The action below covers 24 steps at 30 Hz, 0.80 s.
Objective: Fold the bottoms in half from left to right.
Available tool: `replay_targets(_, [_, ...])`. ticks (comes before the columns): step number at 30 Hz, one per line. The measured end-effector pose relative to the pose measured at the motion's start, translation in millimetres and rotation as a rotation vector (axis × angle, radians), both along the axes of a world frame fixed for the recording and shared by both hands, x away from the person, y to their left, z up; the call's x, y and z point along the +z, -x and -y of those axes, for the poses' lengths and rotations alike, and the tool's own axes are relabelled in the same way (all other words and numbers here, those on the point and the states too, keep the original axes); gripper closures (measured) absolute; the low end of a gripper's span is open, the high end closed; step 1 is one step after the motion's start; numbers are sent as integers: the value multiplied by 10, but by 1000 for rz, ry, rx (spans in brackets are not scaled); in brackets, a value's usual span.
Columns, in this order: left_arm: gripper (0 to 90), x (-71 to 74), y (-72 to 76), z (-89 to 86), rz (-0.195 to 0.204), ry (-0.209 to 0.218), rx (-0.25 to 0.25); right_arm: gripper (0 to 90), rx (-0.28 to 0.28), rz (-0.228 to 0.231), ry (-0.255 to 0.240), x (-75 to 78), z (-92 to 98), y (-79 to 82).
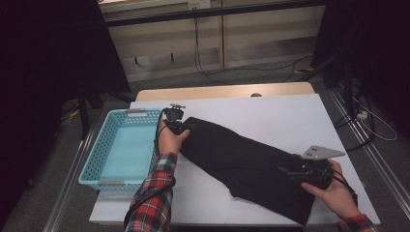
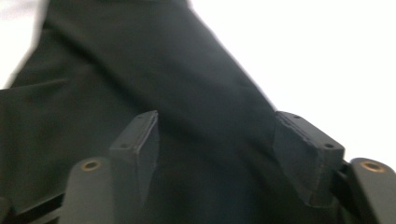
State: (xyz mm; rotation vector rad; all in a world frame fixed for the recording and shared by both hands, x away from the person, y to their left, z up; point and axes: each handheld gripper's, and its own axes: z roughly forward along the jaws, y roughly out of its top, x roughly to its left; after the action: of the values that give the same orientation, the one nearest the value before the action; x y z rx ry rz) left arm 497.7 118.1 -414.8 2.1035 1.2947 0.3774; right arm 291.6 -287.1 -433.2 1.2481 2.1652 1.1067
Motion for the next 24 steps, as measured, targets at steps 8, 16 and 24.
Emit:
replay_targets(8, [220,21,290,32,8,16,-101,683,-83,-39,-33,-33,281,-140])
replay_targets(16, [209,-106,590,94,8,35,-174,767,-67,-90,10,-70,356,-81])
replay_targets(24, [198,-130,658,120,23,13,-203,744,-99,-157,20,-138,470,85])
